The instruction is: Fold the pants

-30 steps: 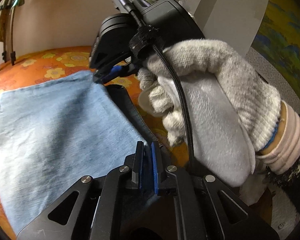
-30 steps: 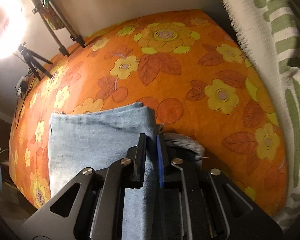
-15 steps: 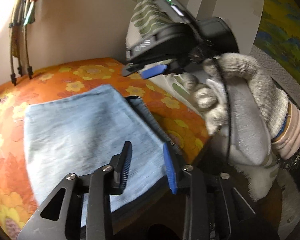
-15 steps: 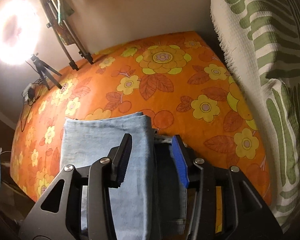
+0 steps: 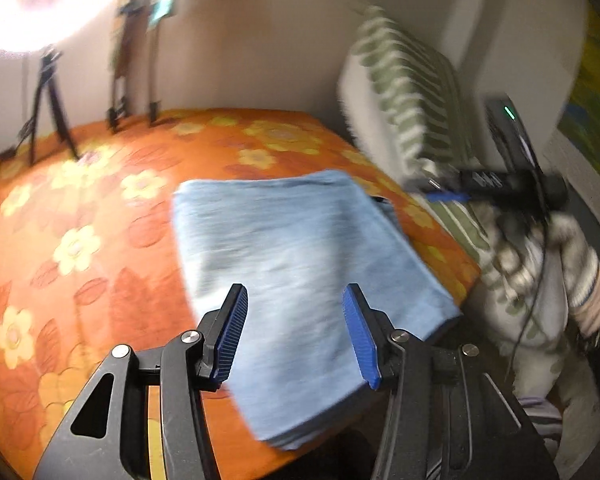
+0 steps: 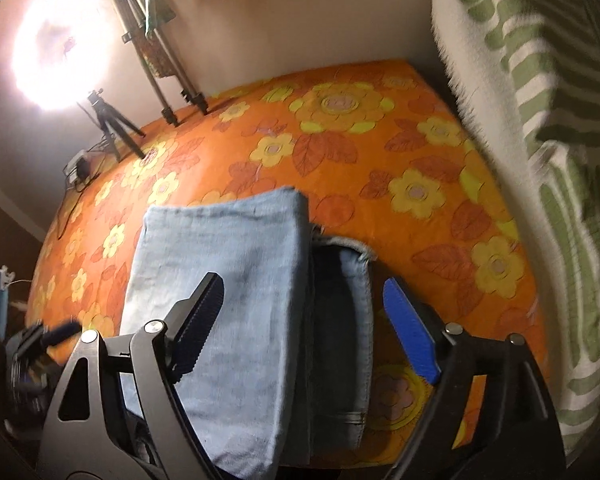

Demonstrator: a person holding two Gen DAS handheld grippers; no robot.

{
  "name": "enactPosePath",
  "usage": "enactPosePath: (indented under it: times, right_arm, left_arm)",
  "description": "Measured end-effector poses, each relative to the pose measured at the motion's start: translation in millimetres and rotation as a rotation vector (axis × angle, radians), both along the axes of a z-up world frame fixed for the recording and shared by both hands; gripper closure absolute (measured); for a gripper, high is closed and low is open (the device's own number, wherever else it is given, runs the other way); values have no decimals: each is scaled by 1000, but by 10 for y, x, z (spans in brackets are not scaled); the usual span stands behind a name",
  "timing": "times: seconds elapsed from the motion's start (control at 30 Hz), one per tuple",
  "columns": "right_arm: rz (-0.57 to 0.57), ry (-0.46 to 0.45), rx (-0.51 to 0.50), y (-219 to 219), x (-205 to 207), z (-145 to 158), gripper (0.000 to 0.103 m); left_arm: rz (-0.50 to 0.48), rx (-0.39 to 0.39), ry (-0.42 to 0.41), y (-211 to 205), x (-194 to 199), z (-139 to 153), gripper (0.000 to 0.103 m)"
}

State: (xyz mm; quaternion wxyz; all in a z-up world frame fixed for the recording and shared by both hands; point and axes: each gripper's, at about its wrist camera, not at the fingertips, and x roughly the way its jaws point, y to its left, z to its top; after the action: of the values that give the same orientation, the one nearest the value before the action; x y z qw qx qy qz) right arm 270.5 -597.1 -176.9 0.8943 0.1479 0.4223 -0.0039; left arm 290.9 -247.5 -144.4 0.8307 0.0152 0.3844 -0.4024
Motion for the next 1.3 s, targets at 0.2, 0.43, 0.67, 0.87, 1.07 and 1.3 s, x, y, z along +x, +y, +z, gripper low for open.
enactPosePath:
  times: [0.2,0.43,0.67,0.87,1.07,1.3]
  right_arm:
    - [3,70,18,28,68,-347,5]
    - [15,110,15,36,190,-630,5]
    - [34,98,45,-63,236,-727,5]
    - [53,109,81,-78,301,-828,5]
    - [80,90,103,-73,340,-875,10]
    - [123,78,144,15,347,-857,40]
  left_arm:
    - [57,15,81,104,350,-189,55]
    - [81,5,173,87,607,-414,55]
    - [96,2,220,20,723,-558,55]
    - [98,5,235,-42,770,-614,55]
    - [103,2,249,-72,825,-678,55]
    - [117,-22,257,-91,863,-728,54]
